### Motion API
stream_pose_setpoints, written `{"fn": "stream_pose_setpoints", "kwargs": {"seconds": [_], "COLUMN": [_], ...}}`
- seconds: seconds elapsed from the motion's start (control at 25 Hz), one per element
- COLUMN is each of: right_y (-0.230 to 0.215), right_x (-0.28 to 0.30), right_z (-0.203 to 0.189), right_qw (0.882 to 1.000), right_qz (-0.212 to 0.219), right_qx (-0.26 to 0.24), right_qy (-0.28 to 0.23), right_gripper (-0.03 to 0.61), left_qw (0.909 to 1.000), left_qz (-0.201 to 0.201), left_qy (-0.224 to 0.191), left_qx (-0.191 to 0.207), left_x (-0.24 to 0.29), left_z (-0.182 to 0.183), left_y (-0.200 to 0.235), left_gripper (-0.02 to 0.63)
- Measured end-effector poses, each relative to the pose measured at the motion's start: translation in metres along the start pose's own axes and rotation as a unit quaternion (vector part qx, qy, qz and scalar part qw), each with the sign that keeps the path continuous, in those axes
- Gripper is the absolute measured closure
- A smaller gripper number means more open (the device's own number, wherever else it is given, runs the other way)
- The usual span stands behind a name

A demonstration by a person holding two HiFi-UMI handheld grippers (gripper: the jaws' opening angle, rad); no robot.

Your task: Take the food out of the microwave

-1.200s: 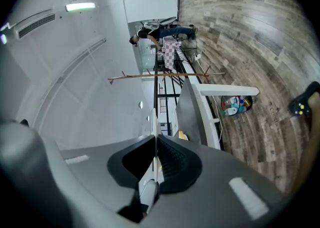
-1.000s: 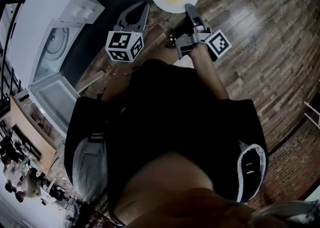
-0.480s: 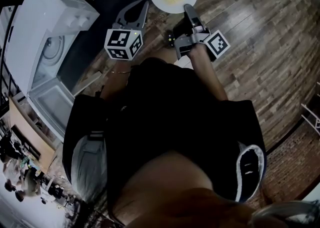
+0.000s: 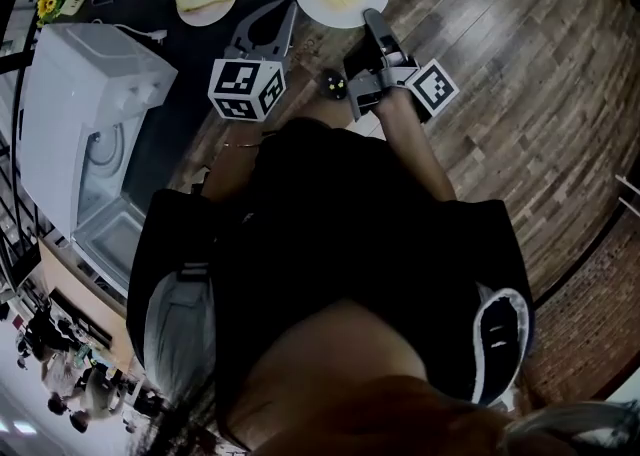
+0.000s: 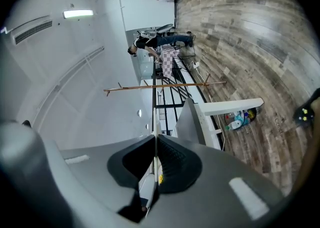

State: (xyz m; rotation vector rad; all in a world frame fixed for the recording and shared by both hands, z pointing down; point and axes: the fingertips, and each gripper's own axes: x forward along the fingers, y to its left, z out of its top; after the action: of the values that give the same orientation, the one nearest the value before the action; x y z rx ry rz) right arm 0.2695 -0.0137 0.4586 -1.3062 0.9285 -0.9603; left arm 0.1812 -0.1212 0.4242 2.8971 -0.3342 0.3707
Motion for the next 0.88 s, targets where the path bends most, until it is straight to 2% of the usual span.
{"fn": "stream_pose_setpoints", "kwargs": {"seconds": [0.4,0.88], "right_y": [0.005,0.004], "right_x": [0.022,0.056], "right_z": [0.028,0.043], "right_qw": [1.000,0.999], "right_qz": [0.005,-0.005], "right_qx": [0.007,0.006], "right_qy": [-0.003,0.031], "right_gripper": [0.565,0.565], "left_qw": [1.0000,0.9995], "left_qz": [-0.001,0.026], "left_qy": [0.008,0.009], "left_qx": [0.004,-0.015], "left_x": [0.033,0.057], "left_z": [0.011,0.014], "left_y": [0.004,0.021], "left_gripper": [0.606,0.606]}}
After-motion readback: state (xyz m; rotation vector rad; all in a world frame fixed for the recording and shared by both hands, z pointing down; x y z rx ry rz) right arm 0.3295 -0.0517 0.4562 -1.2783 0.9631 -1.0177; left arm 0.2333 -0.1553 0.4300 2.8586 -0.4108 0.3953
